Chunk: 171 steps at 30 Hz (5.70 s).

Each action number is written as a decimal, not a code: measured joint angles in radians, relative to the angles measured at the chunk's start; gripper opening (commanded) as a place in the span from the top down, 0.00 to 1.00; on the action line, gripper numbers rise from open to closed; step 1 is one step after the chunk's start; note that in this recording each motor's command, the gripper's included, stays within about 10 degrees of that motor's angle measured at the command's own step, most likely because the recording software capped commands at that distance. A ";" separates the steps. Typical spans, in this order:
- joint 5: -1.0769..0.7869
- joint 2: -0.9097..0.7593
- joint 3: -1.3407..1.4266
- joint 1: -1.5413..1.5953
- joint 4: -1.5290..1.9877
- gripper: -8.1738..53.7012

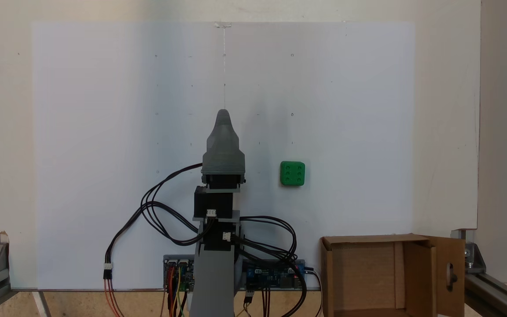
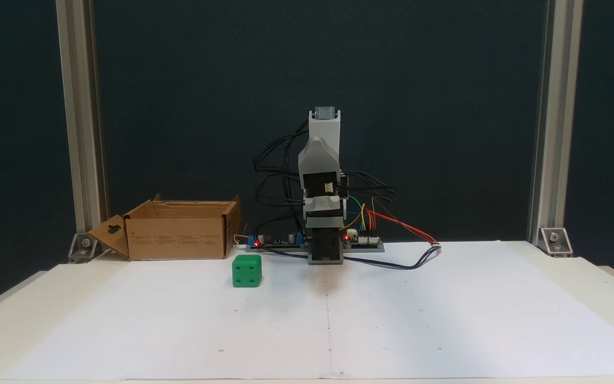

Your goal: Grasp a green dice and put it in the bin.

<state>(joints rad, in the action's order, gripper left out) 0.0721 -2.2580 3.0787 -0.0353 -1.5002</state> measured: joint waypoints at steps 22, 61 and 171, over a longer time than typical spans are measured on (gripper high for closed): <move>-0.067 0.000 0.000 -0.031 -0.006 0.15; -0.069 0.000 0.000 -0.031 0.143 0.16; -0.973 0.359 -1.140 -0.920 2.608 0.10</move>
<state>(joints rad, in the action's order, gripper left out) -0.9004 -1.8991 1.9390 -0.9557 1.1075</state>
